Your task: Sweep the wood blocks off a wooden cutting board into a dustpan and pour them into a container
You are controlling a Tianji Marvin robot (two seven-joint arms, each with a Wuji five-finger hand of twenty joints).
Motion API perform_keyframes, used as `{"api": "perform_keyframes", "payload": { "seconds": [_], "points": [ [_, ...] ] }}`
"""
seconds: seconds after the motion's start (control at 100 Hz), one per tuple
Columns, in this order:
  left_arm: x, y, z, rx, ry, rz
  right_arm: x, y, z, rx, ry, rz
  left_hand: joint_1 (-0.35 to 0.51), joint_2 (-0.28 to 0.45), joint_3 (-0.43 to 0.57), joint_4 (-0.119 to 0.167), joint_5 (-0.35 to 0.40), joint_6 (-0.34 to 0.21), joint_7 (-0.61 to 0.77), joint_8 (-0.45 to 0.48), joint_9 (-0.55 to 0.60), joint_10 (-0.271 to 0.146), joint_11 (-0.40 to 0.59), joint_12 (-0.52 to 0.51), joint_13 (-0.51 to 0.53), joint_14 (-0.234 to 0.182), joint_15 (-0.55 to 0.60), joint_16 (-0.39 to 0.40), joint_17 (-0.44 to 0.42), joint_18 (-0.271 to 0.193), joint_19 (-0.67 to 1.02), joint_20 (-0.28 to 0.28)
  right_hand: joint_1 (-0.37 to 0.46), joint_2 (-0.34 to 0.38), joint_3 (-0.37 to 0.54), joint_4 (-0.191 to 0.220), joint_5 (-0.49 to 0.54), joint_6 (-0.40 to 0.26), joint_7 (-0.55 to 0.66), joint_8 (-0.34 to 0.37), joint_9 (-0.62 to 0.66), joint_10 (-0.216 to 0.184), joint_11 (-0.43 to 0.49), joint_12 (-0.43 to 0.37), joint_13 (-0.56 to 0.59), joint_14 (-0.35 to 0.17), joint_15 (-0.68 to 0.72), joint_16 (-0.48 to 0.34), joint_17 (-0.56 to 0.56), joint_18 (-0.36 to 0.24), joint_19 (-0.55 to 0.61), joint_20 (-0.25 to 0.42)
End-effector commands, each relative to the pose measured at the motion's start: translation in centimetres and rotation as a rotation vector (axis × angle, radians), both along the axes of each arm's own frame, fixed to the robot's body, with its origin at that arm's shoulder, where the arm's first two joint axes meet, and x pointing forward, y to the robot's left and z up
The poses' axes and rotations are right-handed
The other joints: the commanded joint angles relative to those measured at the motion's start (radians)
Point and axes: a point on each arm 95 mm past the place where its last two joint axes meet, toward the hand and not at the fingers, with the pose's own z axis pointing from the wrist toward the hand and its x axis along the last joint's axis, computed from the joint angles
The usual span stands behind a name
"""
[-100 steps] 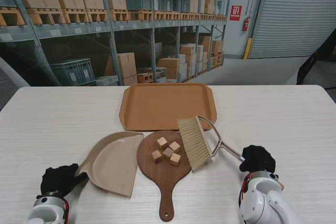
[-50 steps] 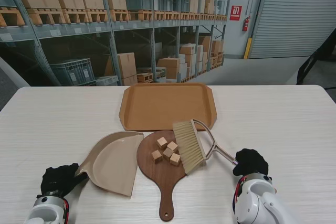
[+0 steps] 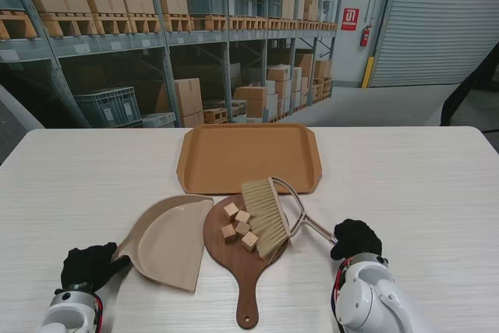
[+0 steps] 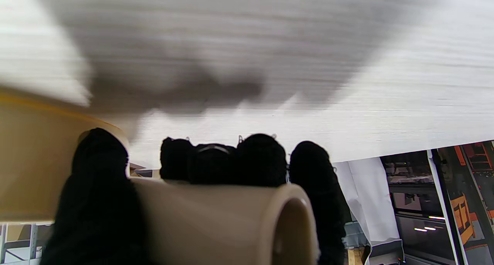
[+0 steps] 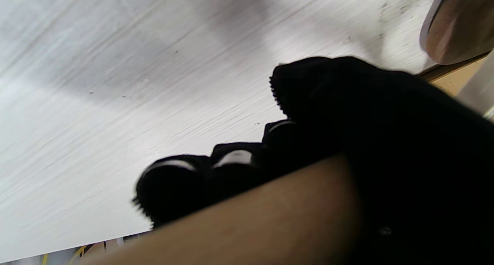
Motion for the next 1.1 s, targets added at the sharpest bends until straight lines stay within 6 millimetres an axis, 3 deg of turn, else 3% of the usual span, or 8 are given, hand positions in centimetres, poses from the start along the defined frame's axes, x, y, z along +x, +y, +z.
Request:
{"api": "perform_keyframes", "payload": {
  "seconds": [0.0,0.41,0.86,1.09],
  "points": [
    [-0.8,-0.1,-1.4,-0.006,0.060,0.001,0.0,0.9,-0.1,0.024,0.017,0.014,0.136,0.178,0.095,0.035,0.062,0.022,0.034,-0.006,0.063,-0.140,0.104,0.045,0.050,-0.132,0.013,0.004,-0.012,0.004,0.030,0.025,0.128,0.061,0.552,0.043,0.175,-0.183,0.156,-0.006,0.109,0.050,0.016,0.006,0.034,-0.097,0.124,0.037,0.061,-0.198,0.251,0.025],
    [-0.7,-0.4,-1.5,0.001,0.065,-0.003,0.4,3.1,-0.1,0.081,0.041,0.047,0.135,0.159,0.097,0.039,0.076,0.022,0.035,-0.012,0.073,-0.138,0.100,0.042,0.058,-0.131,0.012,0.003,-0.002,0.004,0.037,0.026,0.126,0.066,0.552,0.039,0.174,-0.184,0.152,-0.008,0.106,0.050,0.015,0.006,0.034,-0.096,0.122,0.037,0.061,-0.191,0.246,0.022],
    [-0.7,-0.9,-1.5,0.053,0.089,-0.030,-0.7,1.5,0.1,0.039,0.044,-0.023,0.142,0.143,0.103,0.043,0.064,0.035,0.019,-0.038,0.066,-0.133,0.086,0.038,0.054,-0.130,0.002,-0.002,-0.004,0.007,0.036,0.026,0.135,0.049,0.552,0.030,0.174,-0.180,0.149,-0.009,0.104,0.053,0.014,0.006,0.033,-0.092,0.120,0.032,0.060,-0.187,0.243,0.018],
    [-0.9,-0.8,-1.5,0.058,0.090,-0.036,-1.5,1.6,-0.3,0.046,0.073,-0.024,0.142,0.140,0.103,0.044,0.063,0.035,0.021,-0.042,0.066,-0.133,0.086,0.038,0.054,-0.130,0.002,-0.002,-0.004,0.006,0.035,0.026,0.137,0.041,0.552,0.030,0.174,-0.178,0.148,-0.009,0.104,0.056,0.015,0.004,0.034,-0.091,0.122,0.032,0.060,-0.183,0.242,0.015]
  ]
}}
